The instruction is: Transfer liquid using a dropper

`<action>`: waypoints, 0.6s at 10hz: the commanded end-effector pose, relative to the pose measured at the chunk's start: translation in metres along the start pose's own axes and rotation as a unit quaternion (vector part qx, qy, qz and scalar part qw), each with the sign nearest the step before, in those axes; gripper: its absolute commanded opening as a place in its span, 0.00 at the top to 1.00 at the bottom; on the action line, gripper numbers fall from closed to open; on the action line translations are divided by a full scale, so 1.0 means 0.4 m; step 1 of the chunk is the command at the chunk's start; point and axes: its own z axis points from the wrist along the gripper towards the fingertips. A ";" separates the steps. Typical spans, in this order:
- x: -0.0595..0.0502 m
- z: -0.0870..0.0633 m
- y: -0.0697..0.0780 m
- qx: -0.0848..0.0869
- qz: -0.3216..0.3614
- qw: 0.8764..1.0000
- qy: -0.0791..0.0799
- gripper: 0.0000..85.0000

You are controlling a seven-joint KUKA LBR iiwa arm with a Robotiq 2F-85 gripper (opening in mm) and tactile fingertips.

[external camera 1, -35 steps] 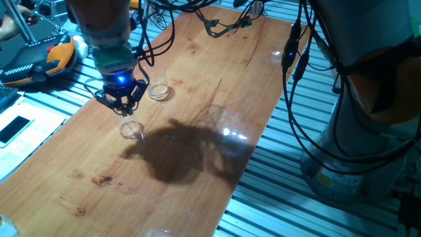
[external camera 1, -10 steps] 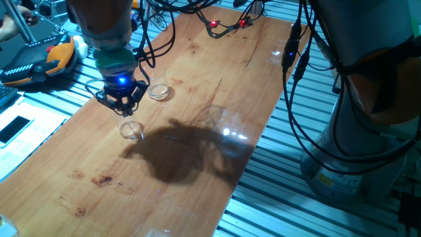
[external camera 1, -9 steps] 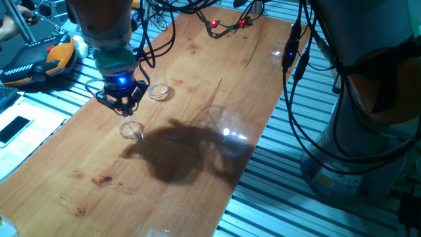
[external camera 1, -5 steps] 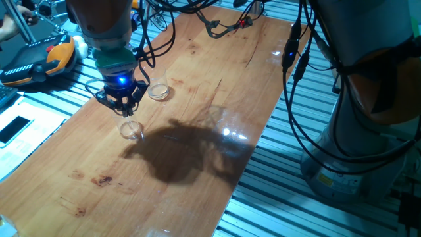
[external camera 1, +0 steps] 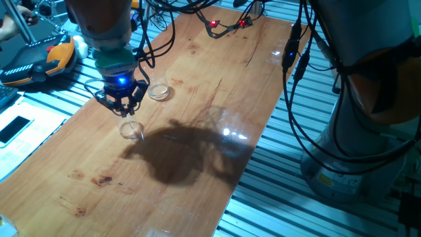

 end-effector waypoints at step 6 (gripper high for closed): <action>0.000 0.000 0.000 0.000 0.002 1.000 -0.001 0.65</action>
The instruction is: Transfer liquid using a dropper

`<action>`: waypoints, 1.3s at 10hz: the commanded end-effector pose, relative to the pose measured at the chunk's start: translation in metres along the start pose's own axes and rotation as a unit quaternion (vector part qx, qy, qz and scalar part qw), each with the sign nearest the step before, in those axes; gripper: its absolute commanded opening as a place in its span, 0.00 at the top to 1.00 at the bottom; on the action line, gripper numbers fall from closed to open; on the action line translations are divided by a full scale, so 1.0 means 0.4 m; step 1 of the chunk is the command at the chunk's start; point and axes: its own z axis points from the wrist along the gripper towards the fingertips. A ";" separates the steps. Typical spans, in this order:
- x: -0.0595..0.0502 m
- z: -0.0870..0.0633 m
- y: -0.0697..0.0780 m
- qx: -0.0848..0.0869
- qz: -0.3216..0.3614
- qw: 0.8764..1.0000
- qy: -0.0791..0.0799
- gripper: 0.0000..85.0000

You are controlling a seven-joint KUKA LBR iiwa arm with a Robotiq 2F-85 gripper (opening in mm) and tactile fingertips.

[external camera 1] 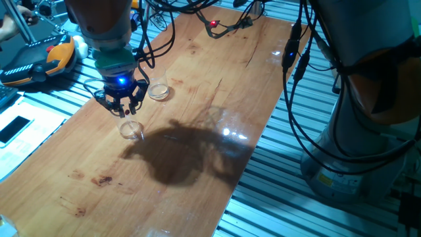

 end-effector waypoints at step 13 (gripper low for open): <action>-0.012 -0.107 -0.054 0.012 -0.020 1.000 0.002 0.66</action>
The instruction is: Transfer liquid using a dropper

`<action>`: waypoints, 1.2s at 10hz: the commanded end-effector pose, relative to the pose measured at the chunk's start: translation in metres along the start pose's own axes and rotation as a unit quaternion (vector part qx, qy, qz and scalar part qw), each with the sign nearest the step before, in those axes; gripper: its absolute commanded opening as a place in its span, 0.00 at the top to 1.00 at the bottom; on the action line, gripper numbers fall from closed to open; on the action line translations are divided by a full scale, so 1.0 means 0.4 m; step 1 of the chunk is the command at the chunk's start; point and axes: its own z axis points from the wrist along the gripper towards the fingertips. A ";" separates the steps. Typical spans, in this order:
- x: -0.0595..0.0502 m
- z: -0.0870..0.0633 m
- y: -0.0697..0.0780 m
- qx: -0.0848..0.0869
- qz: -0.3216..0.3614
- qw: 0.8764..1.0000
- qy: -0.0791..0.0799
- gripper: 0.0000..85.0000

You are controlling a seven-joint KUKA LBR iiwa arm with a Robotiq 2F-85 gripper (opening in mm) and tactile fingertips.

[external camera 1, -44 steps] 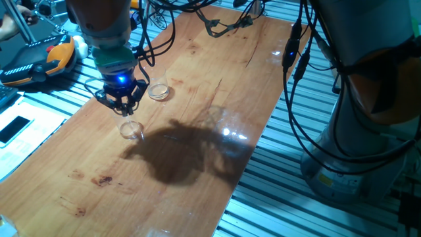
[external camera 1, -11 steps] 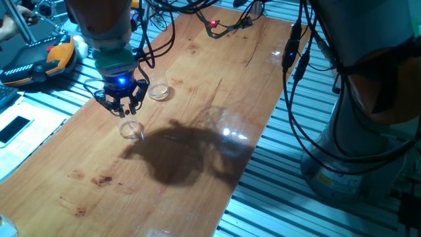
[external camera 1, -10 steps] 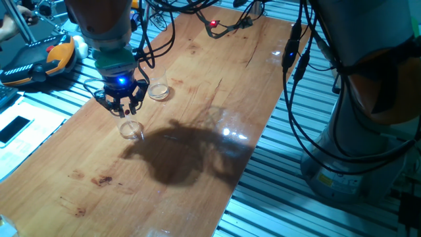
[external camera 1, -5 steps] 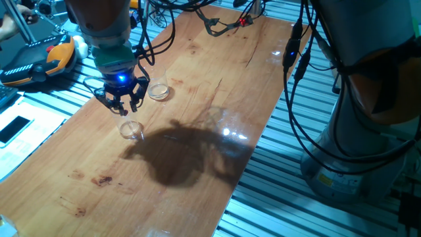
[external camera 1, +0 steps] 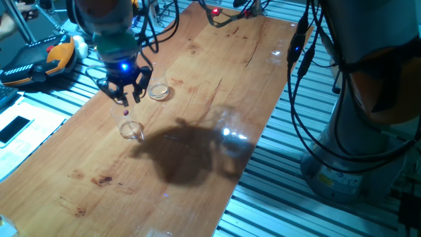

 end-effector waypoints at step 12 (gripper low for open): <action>0.001 -0.125 -0.115 0.005 -0.060 0.998 -0.004 0.99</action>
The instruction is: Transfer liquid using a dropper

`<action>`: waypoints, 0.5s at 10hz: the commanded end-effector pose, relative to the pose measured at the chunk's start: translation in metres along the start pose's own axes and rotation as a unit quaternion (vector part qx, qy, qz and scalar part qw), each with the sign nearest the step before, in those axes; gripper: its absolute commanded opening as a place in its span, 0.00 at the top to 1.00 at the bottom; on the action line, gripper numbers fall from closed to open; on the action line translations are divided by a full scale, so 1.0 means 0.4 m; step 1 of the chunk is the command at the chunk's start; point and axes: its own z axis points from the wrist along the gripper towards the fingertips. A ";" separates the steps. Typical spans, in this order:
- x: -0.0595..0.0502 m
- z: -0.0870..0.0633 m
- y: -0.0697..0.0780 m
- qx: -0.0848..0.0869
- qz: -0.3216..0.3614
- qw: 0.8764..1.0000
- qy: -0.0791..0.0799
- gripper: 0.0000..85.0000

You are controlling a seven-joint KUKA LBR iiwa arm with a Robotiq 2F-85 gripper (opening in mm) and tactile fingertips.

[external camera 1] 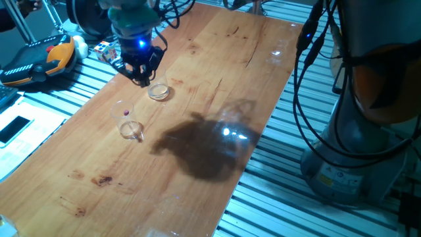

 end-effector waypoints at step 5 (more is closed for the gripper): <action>0.024 -0.044 -0.043 0.006 -0.024 1.000 0.003 0.99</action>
